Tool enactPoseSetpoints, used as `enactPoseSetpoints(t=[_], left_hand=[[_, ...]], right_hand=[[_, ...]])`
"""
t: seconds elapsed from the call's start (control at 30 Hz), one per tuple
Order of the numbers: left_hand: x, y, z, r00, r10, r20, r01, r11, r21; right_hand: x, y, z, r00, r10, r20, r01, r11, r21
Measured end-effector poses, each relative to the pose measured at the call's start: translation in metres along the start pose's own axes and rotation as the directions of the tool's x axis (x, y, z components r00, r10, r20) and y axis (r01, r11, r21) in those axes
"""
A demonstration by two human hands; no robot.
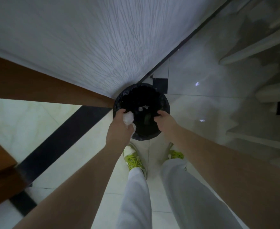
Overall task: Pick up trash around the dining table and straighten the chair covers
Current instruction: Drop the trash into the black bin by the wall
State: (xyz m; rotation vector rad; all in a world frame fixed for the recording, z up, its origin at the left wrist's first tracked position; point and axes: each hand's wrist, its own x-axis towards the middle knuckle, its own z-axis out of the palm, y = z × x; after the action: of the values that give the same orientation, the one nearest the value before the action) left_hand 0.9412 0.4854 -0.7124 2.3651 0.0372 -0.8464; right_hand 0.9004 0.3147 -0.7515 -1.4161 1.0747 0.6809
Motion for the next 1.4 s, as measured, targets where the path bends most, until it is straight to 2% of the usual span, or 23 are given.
enactPoseSetpoints(t=[0.13,0.2,0.3,0.4,0.53,0.7,0.9,0.97,1.07,1.17,1.4], left_hand=[[0.007,0.008,0.002,0.969,0.246,-0.034,-0.224,0.924,0.311],[0.013,0.008,0.006,0.942,0.335,-0.020,-0.299,0.865,0.404],[0.019,0.007,0.007,0.927,0.372,0.048,-0.346,0.800,0.490],[0.015,0.008,0.004,0.923,0.383,0.046,-0.343,0.761,0.550],[0.000,0.009,-0.003,0.937,0.343,0.072,-0.301,0.682,0.666],[-0.033,0.022,-0.016,0.918,0.387,0.084,-0.319,0.600,0.734],[-0.093,0.046,-0.032,0.945,0.315,0.088,-0.269,0.594,0.758],[-0.116,0.061,-0.041,0.938,0.319,0.138,-0.308,0.580,0.754],[-0.143,0.092,-0.056,0.914,0.366,0.176,-0.369,0.568,0.736],[-0.167,0.129,-0.070,0.860,0.468,0.201,-0.457,0.533,0.712],[-0.216,0.205,-0.101,0.680,0.663,0.311,-0.670,0.392,0.630]], right_hand=[[-0.006,0.004,-0.007,0.997,-0.078,0.003,0.077,0.978,-0.195],[-0.012,0.007,-0.009,0.987,-0.161,0.014,0.155,0.919,-0.363],[-0.019,0.012,-0.013,0.934,-0.354,0.050,0.324,0.778,-0.538],[-0.027,0.016,-0.012,0.891,-0.449,0.073,0.393,0.678,-0.621],[-0.044,0.015,-0.014,0.832,-0.547,0.091,0.392,0.464,-0.795],[-0.085,0.008,-0.028,0.809,-0.570,0.143,0.355,0.280,-0.892],[-0.159,0.009,-0.058,0.819,-0.559,0.130,0.342,0.293,-0.893],[-0.187,0.008,-0.071,0.821,-0.553,0.142,0.345,0.282,-0.895],[-0.229,0.004,-0.089,0.814,-0.574,0.086,0.303,0.293,-0.907],[-0.272,0.002,-0.100,0.804,-0.594,-0.014,0.235,0.338,-0.912],[-0.362,0.000,-0.124,0.730,-0.646,-0.221,0.085,0.407,-0.910]])
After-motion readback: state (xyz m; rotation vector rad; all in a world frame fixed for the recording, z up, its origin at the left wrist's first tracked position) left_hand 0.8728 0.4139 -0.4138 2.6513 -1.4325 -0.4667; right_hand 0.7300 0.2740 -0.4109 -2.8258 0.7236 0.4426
